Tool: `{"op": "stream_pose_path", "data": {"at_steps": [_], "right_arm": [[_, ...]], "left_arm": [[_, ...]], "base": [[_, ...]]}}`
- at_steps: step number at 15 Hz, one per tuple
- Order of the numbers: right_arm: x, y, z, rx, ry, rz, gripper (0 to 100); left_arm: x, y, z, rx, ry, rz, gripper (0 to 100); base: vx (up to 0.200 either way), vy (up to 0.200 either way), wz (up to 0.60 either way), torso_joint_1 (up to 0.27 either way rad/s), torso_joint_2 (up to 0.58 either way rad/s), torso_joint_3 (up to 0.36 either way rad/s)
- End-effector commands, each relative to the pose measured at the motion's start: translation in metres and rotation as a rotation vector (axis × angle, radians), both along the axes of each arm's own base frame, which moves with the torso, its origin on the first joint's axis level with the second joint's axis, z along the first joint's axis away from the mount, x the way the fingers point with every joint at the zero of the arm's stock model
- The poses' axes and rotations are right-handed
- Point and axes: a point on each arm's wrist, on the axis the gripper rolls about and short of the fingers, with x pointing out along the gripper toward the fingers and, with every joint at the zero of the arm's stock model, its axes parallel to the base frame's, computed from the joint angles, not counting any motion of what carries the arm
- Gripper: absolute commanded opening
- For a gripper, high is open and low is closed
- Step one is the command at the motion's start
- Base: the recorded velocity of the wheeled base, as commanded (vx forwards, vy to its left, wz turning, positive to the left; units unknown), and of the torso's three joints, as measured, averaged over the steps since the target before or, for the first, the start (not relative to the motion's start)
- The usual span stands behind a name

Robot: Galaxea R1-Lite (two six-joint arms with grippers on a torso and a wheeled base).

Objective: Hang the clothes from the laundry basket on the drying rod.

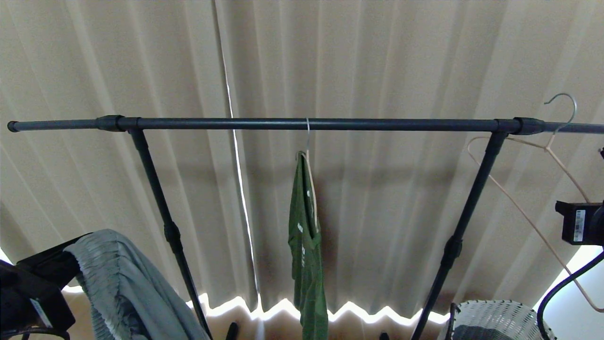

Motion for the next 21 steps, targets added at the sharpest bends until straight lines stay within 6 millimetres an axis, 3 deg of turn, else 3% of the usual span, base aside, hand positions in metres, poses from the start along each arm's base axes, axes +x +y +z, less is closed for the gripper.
{"op": "stream_pose_path", "data": {"at_steps": [1,13,21], "right_arm": [[-0.007,0.000,0.003,0.001,-0.021,0.002,0],[-0.010,0.000,-0.006,0.004,0.006,0.007,0],[-0.012,0.001,-0.011,0.008,0.024,0.013,0]], "left_arm": [[-0.001,0.000,0.000,0.004,-0.003,0.000,0],[-0.004,0.001,-0.002,0.006,-0.006,0.000,0],[-0.004,0.001,-0.002,0.006,-0.007,-0.002,0]], "base": [[-0.200,0.000,0.00,0.007,0.00,0.007],[-0.200,0.000,0.00,0.001,0.00,0.003],[0.000,0.000,0.00,0.000,0.00,0.000]]}}
